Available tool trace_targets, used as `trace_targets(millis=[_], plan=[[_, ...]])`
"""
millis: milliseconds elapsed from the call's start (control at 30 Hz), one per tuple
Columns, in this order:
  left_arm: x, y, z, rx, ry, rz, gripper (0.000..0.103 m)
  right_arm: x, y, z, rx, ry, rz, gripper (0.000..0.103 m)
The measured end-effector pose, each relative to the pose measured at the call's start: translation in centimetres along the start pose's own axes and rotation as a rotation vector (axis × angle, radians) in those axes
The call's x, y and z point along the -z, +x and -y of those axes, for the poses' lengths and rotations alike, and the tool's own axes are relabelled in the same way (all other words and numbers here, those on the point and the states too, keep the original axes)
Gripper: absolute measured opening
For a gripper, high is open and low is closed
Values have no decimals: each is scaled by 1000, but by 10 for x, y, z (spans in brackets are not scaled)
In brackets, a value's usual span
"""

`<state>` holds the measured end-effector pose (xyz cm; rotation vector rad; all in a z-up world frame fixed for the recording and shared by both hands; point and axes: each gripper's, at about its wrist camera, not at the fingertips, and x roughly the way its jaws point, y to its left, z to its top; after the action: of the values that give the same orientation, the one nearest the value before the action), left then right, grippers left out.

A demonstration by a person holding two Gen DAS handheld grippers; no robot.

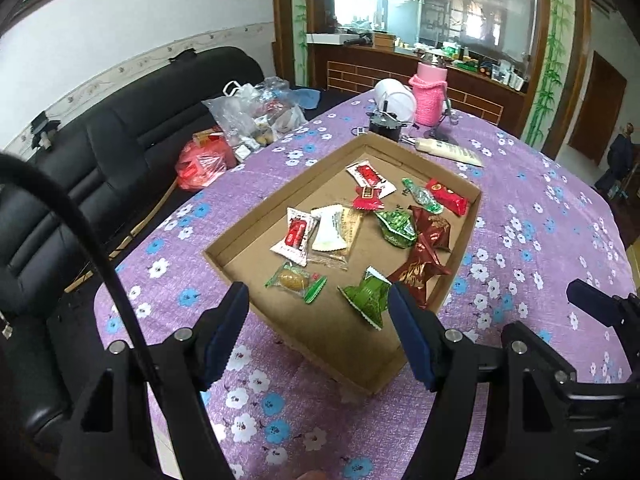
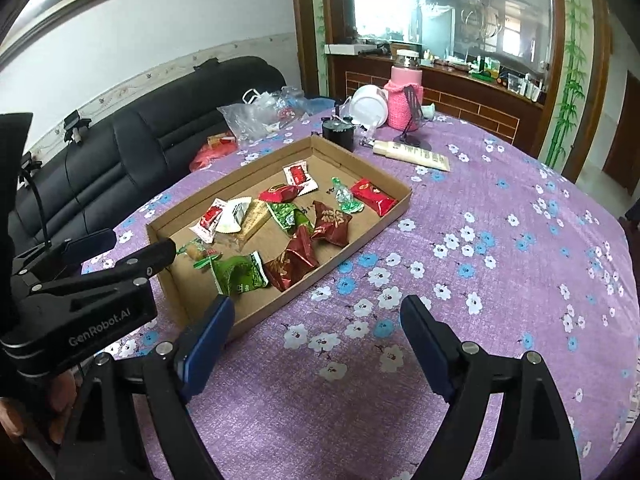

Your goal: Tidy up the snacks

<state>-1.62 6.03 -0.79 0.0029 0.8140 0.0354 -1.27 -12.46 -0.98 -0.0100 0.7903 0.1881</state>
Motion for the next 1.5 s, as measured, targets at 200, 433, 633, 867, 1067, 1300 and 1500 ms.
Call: trace_targets(millis=[200, 433, 633, 867, 1067, 1300, 1500], plan=[[-10, 6, -5, 34, 23, 7, 73, -3, 2, -11, 56, 13, -21, 85], [-21, 13, -13, 84, 34, 11, 73, -8, -1, -19, 120, 21, -21, 85], [-21, 15, -21, 110, 38, 13, 76, -9, -2, -25, 135, 36, -14, 85], [-21, 11, -18, 132, 66, 26, 77, -5, 2, -25, 134, 59, -27, 85], [-20, 7, -16, 134, 58, 27, 80, -2, -3, -26, 154, 53, -20, 85], [-18, 5, -12, 102, 70, 34, 92, 1, -4, -21, 136, 62, -25, 85], [-18, 3, -16, 115, 26, 53, 103, 1, -2, -22, 120, 53, -31, 85]])
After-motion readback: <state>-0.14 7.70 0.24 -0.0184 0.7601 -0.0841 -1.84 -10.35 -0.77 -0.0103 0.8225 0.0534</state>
